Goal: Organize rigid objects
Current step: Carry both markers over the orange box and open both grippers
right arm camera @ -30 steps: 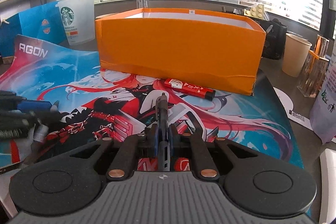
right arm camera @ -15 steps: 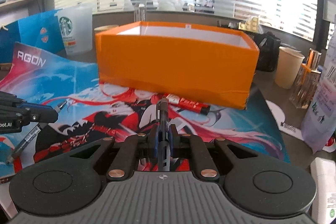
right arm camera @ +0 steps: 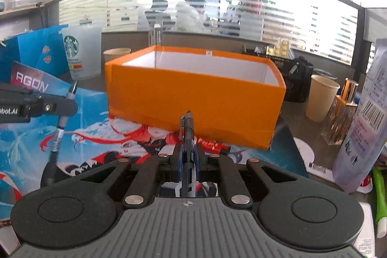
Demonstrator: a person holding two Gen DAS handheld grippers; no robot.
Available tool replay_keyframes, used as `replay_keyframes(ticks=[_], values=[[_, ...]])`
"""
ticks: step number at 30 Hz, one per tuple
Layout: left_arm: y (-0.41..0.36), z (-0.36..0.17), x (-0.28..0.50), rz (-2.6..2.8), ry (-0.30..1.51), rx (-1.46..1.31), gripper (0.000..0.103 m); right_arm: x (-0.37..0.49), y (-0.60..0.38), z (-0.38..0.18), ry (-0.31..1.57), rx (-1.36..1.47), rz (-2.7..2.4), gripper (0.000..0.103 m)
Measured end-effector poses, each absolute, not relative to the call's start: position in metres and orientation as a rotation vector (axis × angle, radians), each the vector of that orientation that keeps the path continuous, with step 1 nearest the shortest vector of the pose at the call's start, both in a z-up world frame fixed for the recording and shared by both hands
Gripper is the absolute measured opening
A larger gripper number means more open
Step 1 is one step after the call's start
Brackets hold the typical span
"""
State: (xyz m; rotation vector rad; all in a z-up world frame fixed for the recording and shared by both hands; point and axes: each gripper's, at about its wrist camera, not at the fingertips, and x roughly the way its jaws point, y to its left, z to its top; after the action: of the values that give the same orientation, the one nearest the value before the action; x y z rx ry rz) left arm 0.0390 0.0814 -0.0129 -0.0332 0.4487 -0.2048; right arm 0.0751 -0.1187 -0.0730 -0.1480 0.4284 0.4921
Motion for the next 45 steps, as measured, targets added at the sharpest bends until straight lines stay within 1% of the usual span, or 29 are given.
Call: replay_keyframes(ticks=[17, 27, 45], values=[[0.063, 0.037, 0.062, -0.267, 0.318, -0.001, 0.008, 0.083, -0.113, -0.036, 0.33, -0.168, 0.466, 0.009], [0.065, 0.06, 0.081, -0.27, 0.278, -0.009, 0.008, 0.096, -0.107, -0.007, 0.27, -0.175, 0.461, 0.009], [0.078, 0.099, 0.129, -0.264, 0.194, -0.025, 0.008, 0.148, -0.098, 0.029, 0.207, -0.158, 0.444, 0.009]])
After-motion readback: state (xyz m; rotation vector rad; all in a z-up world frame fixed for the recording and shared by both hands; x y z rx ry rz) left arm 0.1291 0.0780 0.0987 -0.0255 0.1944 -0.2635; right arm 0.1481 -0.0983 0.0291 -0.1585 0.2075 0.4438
